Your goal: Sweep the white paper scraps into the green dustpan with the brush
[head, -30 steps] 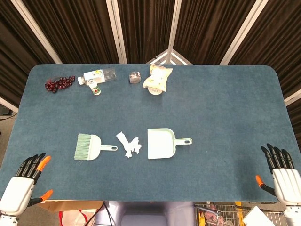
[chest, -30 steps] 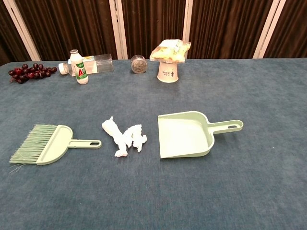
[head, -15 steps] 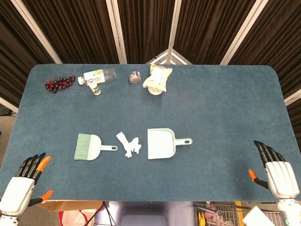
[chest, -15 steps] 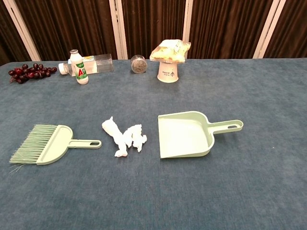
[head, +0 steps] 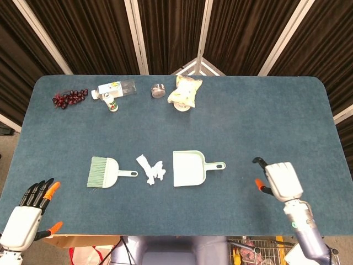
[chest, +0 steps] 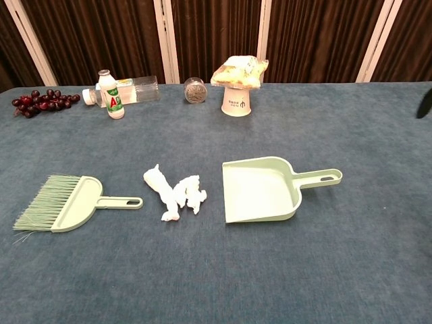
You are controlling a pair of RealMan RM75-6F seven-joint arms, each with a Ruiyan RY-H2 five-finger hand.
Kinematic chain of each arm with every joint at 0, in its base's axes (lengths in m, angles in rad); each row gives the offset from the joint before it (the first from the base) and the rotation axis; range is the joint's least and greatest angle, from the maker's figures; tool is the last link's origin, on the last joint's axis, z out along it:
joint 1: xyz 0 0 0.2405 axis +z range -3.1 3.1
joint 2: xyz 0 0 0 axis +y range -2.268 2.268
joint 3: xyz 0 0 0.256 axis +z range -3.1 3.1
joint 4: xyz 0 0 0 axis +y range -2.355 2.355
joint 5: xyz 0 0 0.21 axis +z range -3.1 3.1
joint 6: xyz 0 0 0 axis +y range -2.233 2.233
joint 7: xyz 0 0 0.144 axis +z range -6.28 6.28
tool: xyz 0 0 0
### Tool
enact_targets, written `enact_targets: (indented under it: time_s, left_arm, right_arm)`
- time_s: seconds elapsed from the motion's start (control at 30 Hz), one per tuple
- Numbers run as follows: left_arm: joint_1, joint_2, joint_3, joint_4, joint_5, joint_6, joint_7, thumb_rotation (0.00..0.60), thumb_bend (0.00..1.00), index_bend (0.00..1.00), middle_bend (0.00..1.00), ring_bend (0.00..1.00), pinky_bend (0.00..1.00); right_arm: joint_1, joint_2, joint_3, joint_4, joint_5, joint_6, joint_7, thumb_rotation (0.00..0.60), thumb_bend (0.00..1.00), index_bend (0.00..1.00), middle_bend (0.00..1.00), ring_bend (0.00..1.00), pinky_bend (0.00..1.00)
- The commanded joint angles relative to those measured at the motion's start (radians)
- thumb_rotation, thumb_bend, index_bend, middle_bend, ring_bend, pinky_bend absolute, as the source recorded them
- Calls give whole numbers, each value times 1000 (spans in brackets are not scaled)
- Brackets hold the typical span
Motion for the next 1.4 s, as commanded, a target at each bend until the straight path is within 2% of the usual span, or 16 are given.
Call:
enact_targets:
  time_s: [0.03, 0.27, 0.5, 0.73, 1.17, 1.4]
  left_arm:
    - [-1, 1, 0, 3, 4, 2, 0, 600, 0, 0, 0, 0, 61]
    - [-1, 4, -3, 4, -1, 6, -9, 600, 0, 0, 0, 0, 61]
    - [1, 8, -2, 5, -4, 6, -9, 600, 0, 0, 0, 0, 60]
    - [-1, 8, -2, 5, -4, 4, -9, 600, 0, 0, 0, 0, 61]
    - [-6, 1, -6, 4, -15, -8, 0, 600, 0, 0, 0, 0, 60]
    - [-8, -2, -8, 3, -20, -13, 10, 600, 0, 0, 0, 0, 61]
  right_arm:
    - [69, -90, 34, -13, 104, -57, -123, 600, 311, 390, 908, 903, 871]
    - [151, -238, 59, 31, 247, -73, -278, 600, 310, 396, 909, 903, 871]
    - [194, -324, 60, 89, 317, -64, -332, 600, 311, 397, 908, 903, 871]
    - [226, -381, 63, 148, 363, -61, -345, 600, 311, 397, 909, 903, 871]
    - [240, -463, 32, 274, 393, -49, -316, 600, 310, 397, 909, 903, 871]
    - [259, -477, 45, 312, 409, -57, -305, 600, 310, 403, 908, 903, 871]
